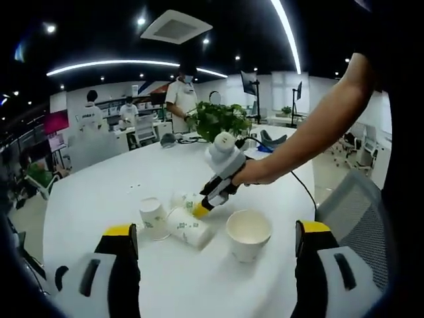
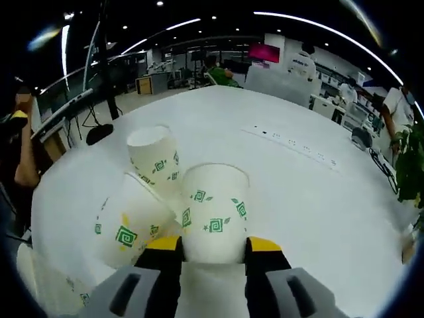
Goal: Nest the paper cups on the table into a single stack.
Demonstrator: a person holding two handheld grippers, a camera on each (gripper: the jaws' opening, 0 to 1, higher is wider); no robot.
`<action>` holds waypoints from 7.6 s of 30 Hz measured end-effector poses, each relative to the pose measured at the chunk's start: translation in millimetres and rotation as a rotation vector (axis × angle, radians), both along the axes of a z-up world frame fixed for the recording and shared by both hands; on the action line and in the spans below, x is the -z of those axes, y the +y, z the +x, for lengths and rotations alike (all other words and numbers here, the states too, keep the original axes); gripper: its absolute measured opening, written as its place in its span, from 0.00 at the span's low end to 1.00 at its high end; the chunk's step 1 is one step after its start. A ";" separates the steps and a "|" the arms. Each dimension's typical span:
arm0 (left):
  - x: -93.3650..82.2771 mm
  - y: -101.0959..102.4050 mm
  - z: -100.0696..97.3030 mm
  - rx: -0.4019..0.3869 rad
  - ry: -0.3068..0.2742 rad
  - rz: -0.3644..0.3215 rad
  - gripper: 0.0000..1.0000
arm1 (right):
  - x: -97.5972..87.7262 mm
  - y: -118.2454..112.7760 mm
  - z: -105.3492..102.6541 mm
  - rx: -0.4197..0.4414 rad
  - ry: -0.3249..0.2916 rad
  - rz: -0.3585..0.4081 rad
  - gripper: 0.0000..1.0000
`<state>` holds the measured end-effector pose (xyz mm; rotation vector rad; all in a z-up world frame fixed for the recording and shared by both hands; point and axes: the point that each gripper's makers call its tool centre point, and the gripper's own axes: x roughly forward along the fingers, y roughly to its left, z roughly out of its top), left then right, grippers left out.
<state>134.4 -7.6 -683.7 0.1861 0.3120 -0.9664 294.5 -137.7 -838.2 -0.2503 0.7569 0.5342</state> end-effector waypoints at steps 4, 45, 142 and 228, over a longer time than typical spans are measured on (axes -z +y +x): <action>0.3 1.3 1.5 -0.002 0.001 0.006 0.97 | 0.0 -0.6 -2.4 -0.002 0.006 0.001 0.36; -18.9 -16.6 19.1 0.019 0.024 -0.040 0.71 | -88.7 -29.0 -87.7 -0.027 -0.168 0.197 0.36; -14.1 -63.6 -42.8 0.475 0.029 0.235 0.00 | -125.8 -41.0 -214.0 -0.143 -0.264 0.283 0.71; 9.7 -60.1 -28.2 0.220 0.113 0.073 0.38 | -104.4 -45.8 -190.0 -0.046 -0.177 0.246 0.66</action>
